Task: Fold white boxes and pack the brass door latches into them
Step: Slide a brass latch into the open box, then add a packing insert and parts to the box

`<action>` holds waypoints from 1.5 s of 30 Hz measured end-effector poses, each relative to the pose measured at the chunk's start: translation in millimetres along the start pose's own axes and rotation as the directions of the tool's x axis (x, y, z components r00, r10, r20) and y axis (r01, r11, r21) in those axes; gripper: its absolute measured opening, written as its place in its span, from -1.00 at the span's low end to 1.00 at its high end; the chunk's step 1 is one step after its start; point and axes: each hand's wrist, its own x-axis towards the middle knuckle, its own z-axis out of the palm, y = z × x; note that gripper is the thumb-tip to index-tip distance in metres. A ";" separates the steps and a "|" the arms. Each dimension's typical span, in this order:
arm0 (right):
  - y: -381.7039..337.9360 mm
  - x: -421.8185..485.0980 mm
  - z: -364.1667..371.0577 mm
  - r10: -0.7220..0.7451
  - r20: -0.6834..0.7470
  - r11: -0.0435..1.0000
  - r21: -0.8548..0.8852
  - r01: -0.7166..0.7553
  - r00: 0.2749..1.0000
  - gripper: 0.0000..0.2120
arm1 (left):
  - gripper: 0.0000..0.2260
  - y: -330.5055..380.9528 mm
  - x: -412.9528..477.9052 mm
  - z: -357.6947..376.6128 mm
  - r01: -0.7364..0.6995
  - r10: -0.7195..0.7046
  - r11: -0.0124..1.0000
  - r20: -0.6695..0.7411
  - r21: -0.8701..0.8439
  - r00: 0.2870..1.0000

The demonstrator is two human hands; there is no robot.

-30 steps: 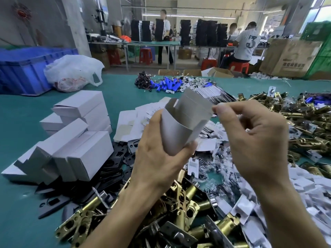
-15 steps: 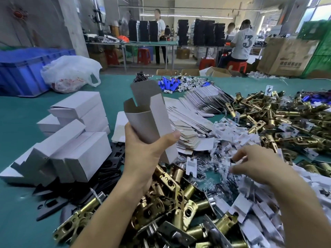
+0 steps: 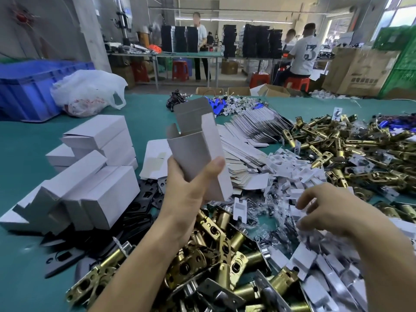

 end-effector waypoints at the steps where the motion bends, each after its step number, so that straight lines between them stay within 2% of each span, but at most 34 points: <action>1: -0.3 -0.7 -1.2 -0.010 -0.004 1.000 0.005 0.010 1.000 -0.68 | -0.36 -0.2 0.2 -0.1 0.018 -0.017 0.999 0.027 -0.028 0.999; 3: -1.5 -1.7 -2.8 -0.033 -0.009 0.999 0.017 0.033 0.999 -0.66 | -0.48 -0.2 0.7 -0.4 0.040 -0.037 0.997 0.056 -0.062 0.998; 8: -3.2 -4.3 -2.5 -0.071 0.021 0.997 0.016 0.071 0.997 -0.65 | -0.47 0.2 0.6 -2.1 0.025 -0.020 0.996 0.062 -0.086 0.998; 11: -3.2 -5.2 -5.5 -0.174 0.027 0.985 0.009 0.174 0.984 -0.65 | -0.51 0.5 0.4 -3.7 0.054 -0.046 0.991 0.067 -0.122 0.997; 14: -2.9 -6.1 -7.0 -0.239 0.005 0.971 0.006 0.239 0.971 -0.77 | -0.44 0.6 -0.9 -4.7 0.111 -0.100 0.979 0.071 -0.170 0.992; 18: -2.1 -7.6 -6.1 -0.227 0.043 0.974 0.010 0.227 0.973 -0.94 | -0.57 -0.2 -2.2 -6.1 0.231 -0.190 0.934 0.166 -0.274 0.968; 20: -2.6 -8.2 -8.2 -0.247 -0.001 0.967 0.068 0.247 0.969 -0.97 | -0.63 -1.0 -2.3 -4.6 0.248 -0.200 0.938 0.205 -0.244 0.958; 25: -10.5 -11.9 -11.4 -0.393 -0.182 0.858 0.281 0.430 0.901 -0.92 | -0.39 1.6 -3.9 -2.2 0.187 -0.168 0.979 0.195 -0.083 0.966; 27: -15.2 -14.4 -12.0 -0.452 -0.266 0.793 0.316 0.520 0.851 -0.90 | -0.48 -0.5 -4.4 -3.9 0.165 -0.160 0.986 0.192 -0.008 0.968; 30: -19.8 -21.5 -16.1 -0.491 -0.409 0.711 0.322 0.626 0.769 -0.73 | -0.67 -4.0 -4.7 -5.2 0.140 -0.159 0.985 0.220 0.099 0.962; 33: -24.8 -33.2 -21.0 -0.468 -0.494 0.575 0.460 0.676 0.733 -0.80 | -0.69 -5.0 -5.7 -4.7 0.089 -0.129 0.980 0.226 0.180 0.965; 35: -28.7 -39.9 -22.8 -0.471 -0.523 0.529 0.476 0.702 0.710 -0.82 | -0.68 -5.1 -5.9 -4.4 0.067 -0.115 0.976 0.231 0.205 0.966; 39: -40.8 -52.3 -21.2 -0.530 -0.508 0.523 0.434 0.733 0.679 -0.73 | -0.64 -8.3 -5.4 -3.9 0.013 -0.087 0.962 0.263 0.272 0.961; 45: -49.4 -55.7 -15.3 -0.561 -0.571 0.637 0.164 0.753 0.599 -0.89 | -0.69 -11.6 -5.5 -3.2 -0.085 -0.032 0.936 0.325 0.341 0.945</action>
